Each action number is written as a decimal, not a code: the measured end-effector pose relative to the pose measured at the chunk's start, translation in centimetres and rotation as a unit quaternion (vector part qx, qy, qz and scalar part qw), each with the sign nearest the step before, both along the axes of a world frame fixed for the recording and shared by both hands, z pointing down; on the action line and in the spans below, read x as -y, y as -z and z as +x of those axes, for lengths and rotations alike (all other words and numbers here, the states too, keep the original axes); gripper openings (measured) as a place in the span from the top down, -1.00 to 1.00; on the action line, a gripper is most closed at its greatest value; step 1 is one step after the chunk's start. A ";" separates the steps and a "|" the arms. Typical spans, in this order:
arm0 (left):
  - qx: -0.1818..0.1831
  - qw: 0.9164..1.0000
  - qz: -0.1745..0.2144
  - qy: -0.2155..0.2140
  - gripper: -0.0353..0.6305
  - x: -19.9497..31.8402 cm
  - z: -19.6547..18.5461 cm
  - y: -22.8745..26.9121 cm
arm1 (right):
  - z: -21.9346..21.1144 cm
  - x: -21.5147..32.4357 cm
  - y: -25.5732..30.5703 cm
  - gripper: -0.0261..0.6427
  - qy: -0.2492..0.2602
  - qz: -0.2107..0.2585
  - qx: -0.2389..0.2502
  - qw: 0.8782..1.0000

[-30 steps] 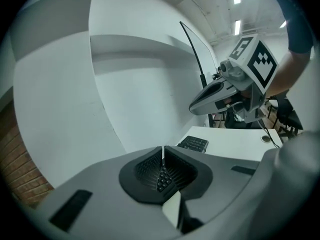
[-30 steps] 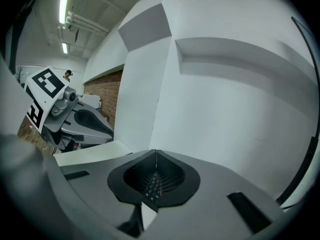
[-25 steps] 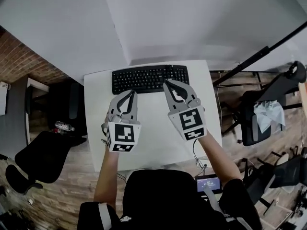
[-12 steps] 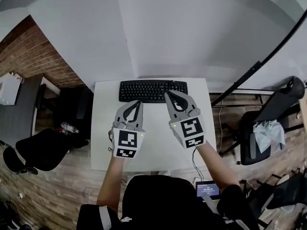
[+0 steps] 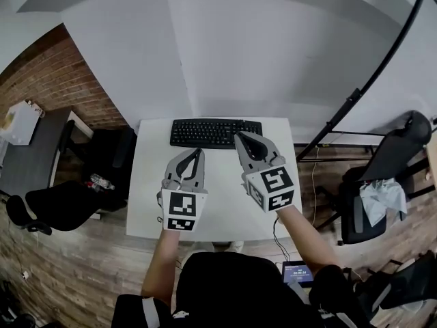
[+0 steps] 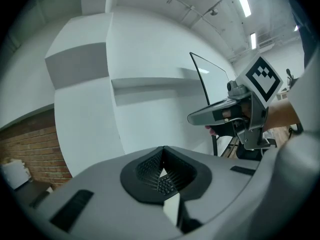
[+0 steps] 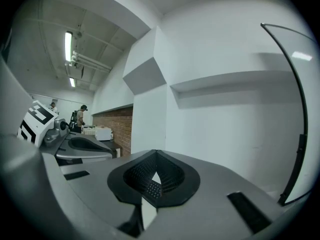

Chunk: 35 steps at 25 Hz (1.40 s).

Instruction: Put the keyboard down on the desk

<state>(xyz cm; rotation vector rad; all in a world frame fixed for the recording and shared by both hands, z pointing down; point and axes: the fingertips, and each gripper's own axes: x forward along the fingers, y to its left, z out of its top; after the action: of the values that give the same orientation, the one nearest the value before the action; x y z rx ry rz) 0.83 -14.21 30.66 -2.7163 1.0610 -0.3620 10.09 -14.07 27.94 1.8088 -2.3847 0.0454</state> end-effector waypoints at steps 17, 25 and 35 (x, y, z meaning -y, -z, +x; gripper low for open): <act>-0.023 0.999 0.034 0.020 0.85 -4.0 -0.8 3.4 | 0.3 -4.2 2.4 0.80 0.016 0.039 0.028 0.999; -0.012 0.999 0.039 0.015 0.85 -4.5 -0.3 3.5 | 0.8 -4.6 2.5 0.80 0.016 0.040 0.028 0.999; -0.011 0.999 0.038 0.009 0.85 -4.1 0.9 3.3 | 2.2 -4.3 1.7 0.80 0.011 0.031 0.033 0.999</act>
<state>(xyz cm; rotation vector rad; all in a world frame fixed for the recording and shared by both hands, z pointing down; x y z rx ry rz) 1.73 -10.08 27.40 -2.6512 1.0839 -0.2896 12.25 -9.74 26.29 1.8343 -2.4783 0.0314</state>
